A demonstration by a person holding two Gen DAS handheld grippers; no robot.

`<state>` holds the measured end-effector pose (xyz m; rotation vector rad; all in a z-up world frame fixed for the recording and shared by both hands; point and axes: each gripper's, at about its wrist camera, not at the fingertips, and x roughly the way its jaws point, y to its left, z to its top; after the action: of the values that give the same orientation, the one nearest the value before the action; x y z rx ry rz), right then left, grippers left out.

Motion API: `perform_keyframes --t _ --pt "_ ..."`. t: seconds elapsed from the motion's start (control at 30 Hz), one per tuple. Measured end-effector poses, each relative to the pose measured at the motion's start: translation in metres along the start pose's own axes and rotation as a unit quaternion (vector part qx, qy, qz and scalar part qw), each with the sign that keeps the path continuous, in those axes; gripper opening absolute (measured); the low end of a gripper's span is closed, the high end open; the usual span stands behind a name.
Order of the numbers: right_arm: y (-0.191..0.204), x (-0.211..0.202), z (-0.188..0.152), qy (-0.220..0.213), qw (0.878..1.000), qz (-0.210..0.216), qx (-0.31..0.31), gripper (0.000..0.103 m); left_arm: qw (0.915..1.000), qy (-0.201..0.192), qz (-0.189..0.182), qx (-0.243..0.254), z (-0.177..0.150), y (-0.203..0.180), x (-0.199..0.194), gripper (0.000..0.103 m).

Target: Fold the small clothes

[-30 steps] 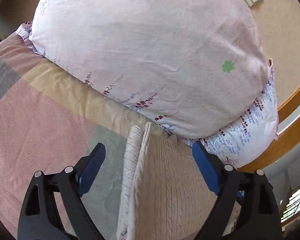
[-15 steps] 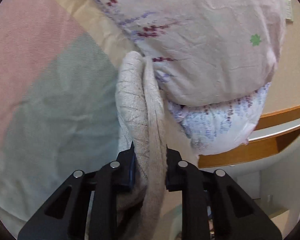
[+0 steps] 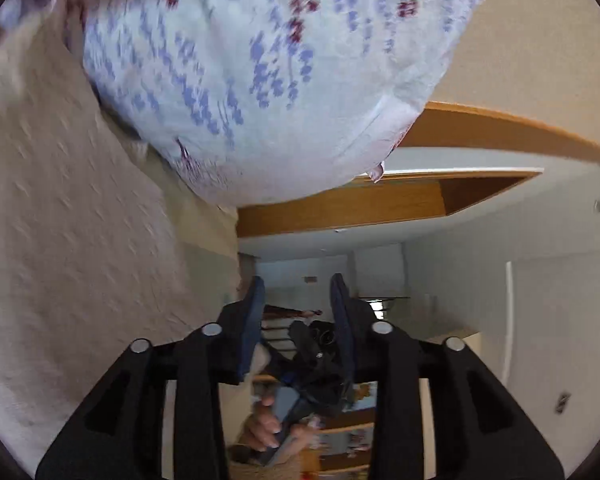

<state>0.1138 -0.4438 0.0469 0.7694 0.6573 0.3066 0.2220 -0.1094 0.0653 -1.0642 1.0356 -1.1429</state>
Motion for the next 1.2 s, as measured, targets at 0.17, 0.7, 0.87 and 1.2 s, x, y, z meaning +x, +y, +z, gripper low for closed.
perform_keyframes --t 0.17,0.7,0.87,1.2 --pt "-0.026 0.063 0.017 0.13 0.989 0.019 0.066 0.101 0.9598 -0.088 0.255 0.077 -0.008 -0.009 -0.083 0.087" --pt "0.016 0.096 -0.021 0.163 0.983 0.073 0.032 0.036 0.9579 0.009 0.27 0.096 -0.041 0.039 -0.062 0.041" --pt "0.07 0.134 -0.052 0.195 0.976 0.089 -0.036 0.041 0.9326 -0.037 0.315 0.172 -0.041 0.0 -0.137 0.051" --pt "0.082 0.146 -0.036 0.112 0.993 -0.003 -0.048 0.068 0.8333 -0.127 0.48 0.242 -0.067 -0.014 -0.197 0.083"
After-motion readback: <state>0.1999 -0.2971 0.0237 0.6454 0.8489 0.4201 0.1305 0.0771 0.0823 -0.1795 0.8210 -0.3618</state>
